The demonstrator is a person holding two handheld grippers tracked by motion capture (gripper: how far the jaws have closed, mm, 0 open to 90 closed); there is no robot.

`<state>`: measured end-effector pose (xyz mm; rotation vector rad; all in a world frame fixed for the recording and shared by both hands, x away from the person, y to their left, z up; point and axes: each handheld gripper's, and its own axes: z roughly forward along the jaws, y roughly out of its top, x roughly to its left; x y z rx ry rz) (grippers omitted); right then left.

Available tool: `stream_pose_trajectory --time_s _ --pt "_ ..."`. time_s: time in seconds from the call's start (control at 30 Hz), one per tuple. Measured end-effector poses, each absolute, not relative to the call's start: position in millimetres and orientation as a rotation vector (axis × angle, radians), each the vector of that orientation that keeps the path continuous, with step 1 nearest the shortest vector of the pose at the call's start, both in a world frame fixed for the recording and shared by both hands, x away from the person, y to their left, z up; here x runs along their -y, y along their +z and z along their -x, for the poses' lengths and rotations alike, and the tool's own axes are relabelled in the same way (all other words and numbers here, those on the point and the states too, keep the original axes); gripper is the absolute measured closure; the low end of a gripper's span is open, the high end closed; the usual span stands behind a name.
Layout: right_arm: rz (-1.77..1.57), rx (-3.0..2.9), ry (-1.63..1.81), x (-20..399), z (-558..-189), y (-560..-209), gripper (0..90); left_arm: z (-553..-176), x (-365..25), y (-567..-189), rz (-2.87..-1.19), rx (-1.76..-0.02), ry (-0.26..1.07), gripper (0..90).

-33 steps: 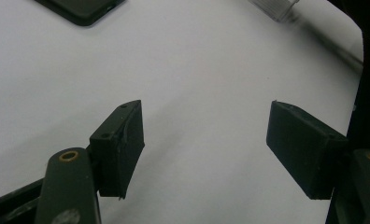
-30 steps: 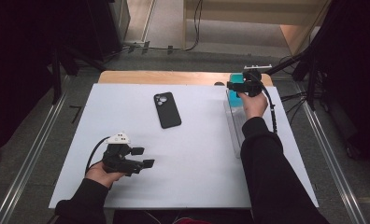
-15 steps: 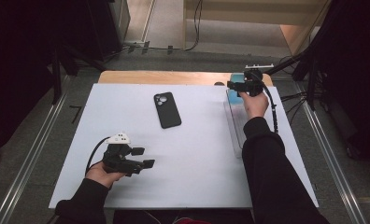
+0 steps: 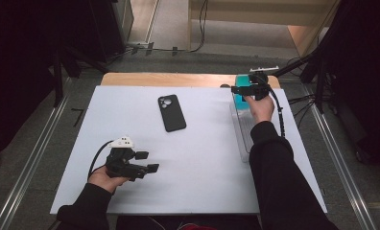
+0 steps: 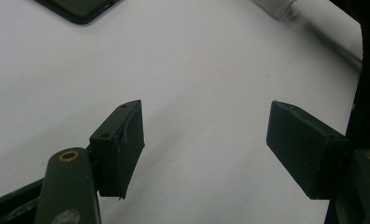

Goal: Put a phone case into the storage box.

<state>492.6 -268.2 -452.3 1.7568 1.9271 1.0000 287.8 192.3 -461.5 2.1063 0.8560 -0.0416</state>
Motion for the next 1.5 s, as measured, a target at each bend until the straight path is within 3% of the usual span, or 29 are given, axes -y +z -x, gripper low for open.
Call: stream_pose_trajectory --time_s 0.7,1.5 --pt "-1.777 -1.968 0.968 276 -475 -435 0.4 -290 -194 -461 -2.101 -0.866 -0.04 28.3" --pt "-1.652 -2.133 1.113 268 -407 -409 0.6 -296 -196 -457 -2.087 -0.864 -0.04 28.3"
